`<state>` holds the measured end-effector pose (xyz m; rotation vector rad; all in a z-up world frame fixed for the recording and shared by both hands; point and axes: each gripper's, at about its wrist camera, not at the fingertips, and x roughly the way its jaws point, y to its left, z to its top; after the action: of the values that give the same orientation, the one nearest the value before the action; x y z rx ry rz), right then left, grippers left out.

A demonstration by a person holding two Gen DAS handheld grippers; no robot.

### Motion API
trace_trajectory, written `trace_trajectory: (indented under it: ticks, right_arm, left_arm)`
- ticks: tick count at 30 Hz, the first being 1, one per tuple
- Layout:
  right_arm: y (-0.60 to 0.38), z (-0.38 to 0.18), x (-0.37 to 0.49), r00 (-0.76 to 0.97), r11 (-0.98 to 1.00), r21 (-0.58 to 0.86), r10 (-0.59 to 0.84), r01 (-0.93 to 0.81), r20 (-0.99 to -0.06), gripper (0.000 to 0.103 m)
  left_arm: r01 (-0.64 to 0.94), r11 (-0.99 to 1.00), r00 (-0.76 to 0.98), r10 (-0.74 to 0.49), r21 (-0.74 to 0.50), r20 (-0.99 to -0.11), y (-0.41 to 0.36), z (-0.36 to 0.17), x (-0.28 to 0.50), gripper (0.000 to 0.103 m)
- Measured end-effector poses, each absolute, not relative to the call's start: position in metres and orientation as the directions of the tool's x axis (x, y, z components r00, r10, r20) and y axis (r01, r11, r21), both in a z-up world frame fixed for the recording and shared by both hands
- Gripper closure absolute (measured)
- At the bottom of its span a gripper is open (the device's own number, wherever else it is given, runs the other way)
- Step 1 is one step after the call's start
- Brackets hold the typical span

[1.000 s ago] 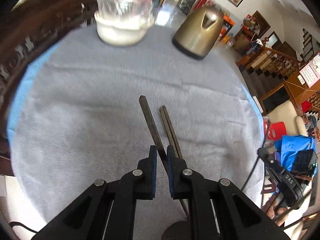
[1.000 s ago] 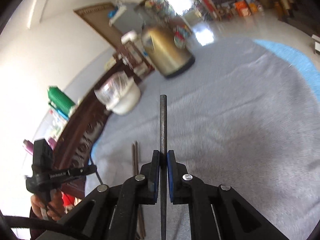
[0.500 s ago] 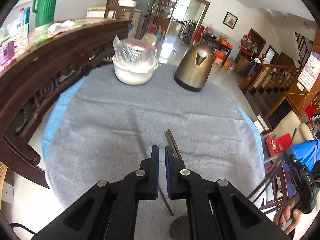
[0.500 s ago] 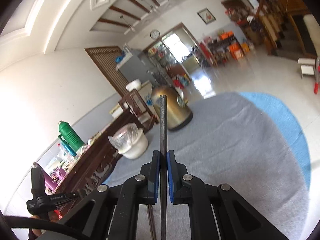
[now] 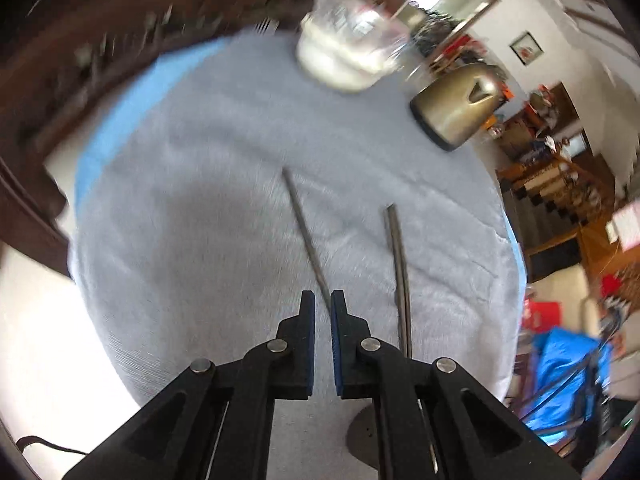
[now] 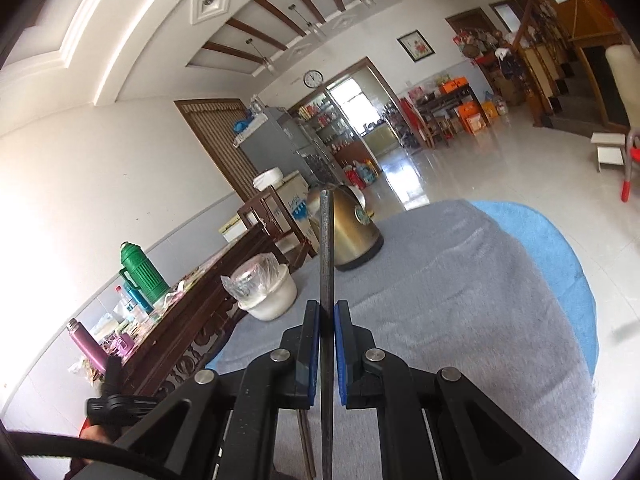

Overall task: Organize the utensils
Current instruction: 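Carry both held chopsticks up toward the black cup with both grippers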

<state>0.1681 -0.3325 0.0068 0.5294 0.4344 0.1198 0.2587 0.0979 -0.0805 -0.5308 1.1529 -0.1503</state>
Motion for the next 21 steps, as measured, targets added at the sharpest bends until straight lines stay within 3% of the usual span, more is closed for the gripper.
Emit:
trace_trajectory:
  ticks: [2, 7, 21]
  right_arm:
    - [-0.333, 0.001, 0.168, 0.897, 0.852, 0.523, 0.228, 0.005, -0.380, 0.096]
    - [-0.334, -0.010, 0.168, 0.885, 0.843, 0.538, 0.246, 0.006, -0.396, 0.096]
    - [-0.352, -0.026, 0.165, 0.880, 0.824, 0.565, 0.241, 0.038, -0.410, 0.096]
  left_arm:
    - [-0.179, 0.860, 0.388, -0.386, -0.479, -0.837, 0.097, -0.093, 0.267, 0.095]
    - [-0.237, 0.852, 0.357, -0.370, -0.466, -0.858, 0.091, -0.114, 0.295, 0.065]
    - [-0.299, 0.891, 0.312, -0.248, -0.342, -0.917, 0.056, -0.144, 0.354, 0.065]
